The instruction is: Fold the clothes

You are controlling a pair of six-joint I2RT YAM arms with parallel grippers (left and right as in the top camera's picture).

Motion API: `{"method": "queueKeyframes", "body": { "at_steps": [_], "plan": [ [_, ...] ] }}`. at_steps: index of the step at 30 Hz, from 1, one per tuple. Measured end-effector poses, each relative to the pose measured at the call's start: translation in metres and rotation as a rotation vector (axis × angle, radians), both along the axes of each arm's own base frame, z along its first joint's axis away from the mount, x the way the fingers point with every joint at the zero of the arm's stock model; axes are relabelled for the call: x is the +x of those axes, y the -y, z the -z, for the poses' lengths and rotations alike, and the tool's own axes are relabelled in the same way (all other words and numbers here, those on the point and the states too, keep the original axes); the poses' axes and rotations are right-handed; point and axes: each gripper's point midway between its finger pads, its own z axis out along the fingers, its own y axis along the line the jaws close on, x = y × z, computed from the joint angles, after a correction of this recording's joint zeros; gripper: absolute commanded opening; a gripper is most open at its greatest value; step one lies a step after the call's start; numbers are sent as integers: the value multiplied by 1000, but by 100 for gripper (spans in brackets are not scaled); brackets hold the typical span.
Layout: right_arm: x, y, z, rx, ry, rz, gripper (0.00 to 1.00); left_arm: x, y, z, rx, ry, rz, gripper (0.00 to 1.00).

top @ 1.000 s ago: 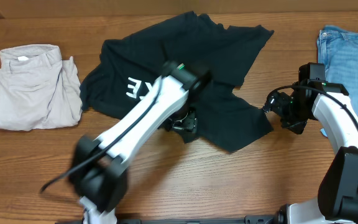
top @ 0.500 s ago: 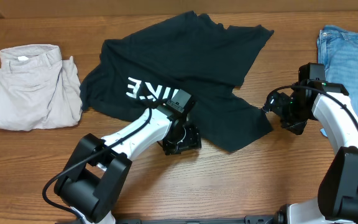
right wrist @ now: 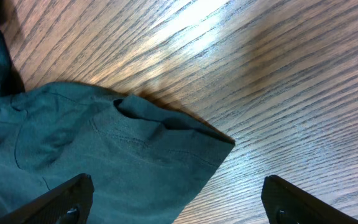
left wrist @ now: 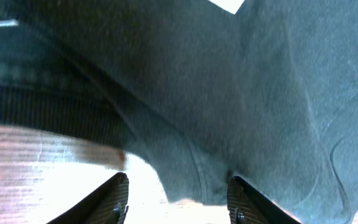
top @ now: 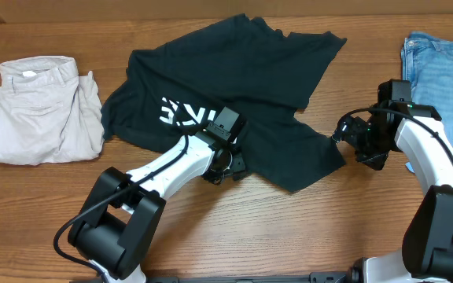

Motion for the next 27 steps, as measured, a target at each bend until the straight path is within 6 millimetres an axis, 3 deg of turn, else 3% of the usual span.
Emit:
{"method": "queueKeyframes", "body": {
  "at_steps": [3, 6, 8, 11, 13, 16, 20, 23, 27],
  "plan": [
    [0, 0, 0, 0, 0, 0, 91, 2, 0, 9, 10, -12, -4, 48],
    [-2, 0, 0, 1, -7, 0, 91, 3, 5, 11, -19, -34, 4, 19],
    [-3, 0, 0, 2, -13, 0, 90, 1, 8, 13, -39, -56, 11, 5],
    [-5, -1, 1, 3, -19, 0, 90, -18, 3, 14, -51, -164, 24, 4],
    [-5, -1, 1, 3, -19, 0, 89, -47, -23, 14, 16, -303, 23, 4],
    [0, 0, 0, 1, -1, 0, 90, -70, -62, 4, 93, -421, -3, 4],
    [9, -6, -3, 38, 42, -13, 89, -82, -111, -36, 201, -411, -42, 4],
    [27, -21, -11, 120, 134, -63, 85, -91, -151, -64, 296, -390, -74, 4],
    [50, -37, -26, 215, 259, -113, 86, -111, -194, -81, 459, -450, -79, 4]
  ]
}}
